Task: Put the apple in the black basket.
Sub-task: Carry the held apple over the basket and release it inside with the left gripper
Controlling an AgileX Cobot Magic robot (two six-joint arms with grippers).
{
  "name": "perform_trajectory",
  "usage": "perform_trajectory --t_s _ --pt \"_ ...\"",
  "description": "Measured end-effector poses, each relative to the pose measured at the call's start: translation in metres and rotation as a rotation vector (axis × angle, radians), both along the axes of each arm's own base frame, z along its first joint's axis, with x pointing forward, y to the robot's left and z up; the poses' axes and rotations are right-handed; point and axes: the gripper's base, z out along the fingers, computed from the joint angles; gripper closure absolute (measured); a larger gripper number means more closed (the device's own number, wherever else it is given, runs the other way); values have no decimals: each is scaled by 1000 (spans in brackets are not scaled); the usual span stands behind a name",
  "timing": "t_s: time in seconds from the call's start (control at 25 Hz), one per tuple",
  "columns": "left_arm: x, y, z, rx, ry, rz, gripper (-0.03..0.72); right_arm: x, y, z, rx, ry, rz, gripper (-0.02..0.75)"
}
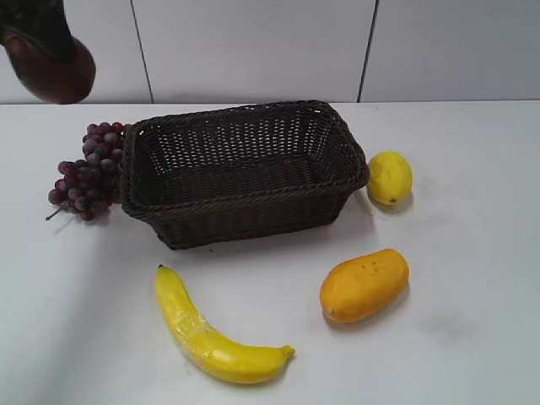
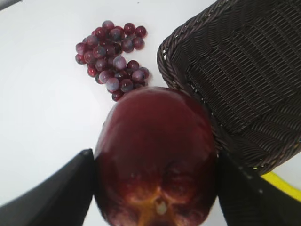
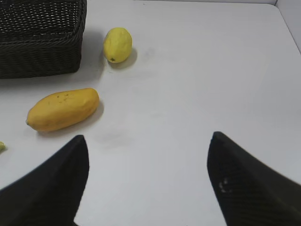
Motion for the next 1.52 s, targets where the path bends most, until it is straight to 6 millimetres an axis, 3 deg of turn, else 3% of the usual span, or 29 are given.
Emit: perform_trajectory --t_s 0.16,0.44,0.68,1.12,1.52 --pt "5 -30 -2 30 -17 -79 111 0 0 0 0 0 0 146" --pt "23 -88 -24 49 -6 -198 111 0 0 0 0 0 0 146" --pt "40 -125 -51 56 16 -257 112 0 0 0 0 0 0 146" --pt "54 -148 -112 76 140 -281 112 0 0 0 0 0 0 147" --pt "62 -157 -142 38 183 -274 113 0 0 0 0 0 0 147"
